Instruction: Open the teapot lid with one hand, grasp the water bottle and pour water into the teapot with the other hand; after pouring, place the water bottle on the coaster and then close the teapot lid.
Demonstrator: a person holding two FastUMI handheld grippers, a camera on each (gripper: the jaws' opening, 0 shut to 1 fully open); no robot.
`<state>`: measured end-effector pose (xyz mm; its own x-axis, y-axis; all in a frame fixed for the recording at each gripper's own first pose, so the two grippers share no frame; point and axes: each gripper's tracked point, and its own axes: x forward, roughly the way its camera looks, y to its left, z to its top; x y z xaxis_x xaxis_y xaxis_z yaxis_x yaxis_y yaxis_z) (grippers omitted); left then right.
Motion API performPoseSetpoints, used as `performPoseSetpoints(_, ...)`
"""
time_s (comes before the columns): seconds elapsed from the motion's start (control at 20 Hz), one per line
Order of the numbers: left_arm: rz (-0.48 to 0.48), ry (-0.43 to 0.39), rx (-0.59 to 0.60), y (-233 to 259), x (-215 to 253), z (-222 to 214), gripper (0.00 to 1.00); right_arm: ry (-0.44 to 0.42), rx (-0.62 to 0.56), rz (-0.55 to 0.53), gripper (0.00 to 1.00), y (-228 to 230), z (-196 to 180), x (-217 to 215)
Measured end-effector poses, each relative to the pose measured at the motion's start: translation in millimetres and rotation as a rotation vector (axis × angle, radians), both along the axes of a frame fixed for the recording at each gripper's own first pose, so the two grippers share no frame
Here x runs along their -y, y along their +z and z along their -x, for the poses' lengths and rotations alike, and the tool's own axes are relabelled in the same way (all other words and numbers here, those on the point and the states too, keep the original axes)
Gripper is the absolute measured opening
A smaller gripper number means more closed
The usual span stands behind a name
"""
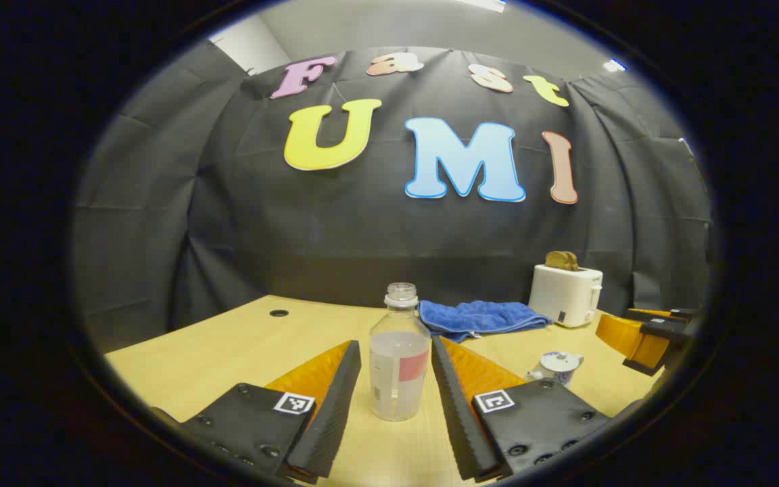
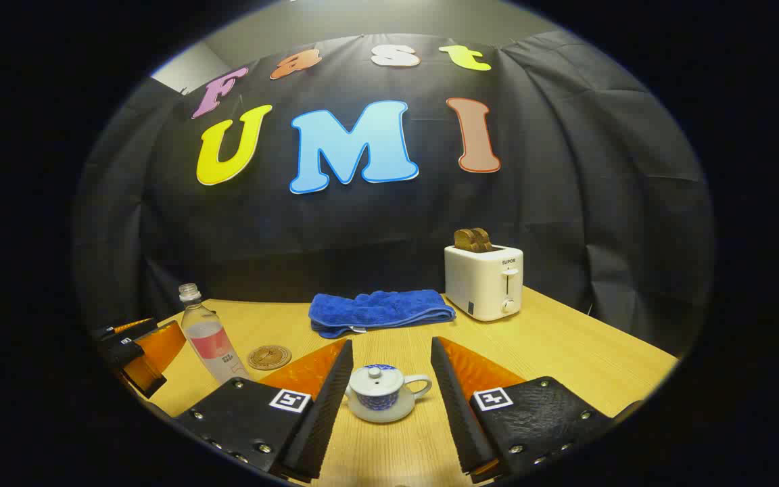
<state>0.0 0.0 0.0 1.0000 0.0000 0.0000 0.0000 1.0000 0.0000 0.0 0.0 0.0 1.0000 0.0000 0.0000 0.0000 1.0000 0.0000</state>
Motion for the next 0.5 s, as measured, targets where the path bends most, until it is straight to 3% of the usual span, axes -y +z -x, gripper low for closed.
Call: performPoseSetpoints(0.5,0.016,-0.009,-0.007,-6.4,2.8,0.4,0.80,0.019,-0.012,0.012,0.73,-1.4,-1.1,-4.0)
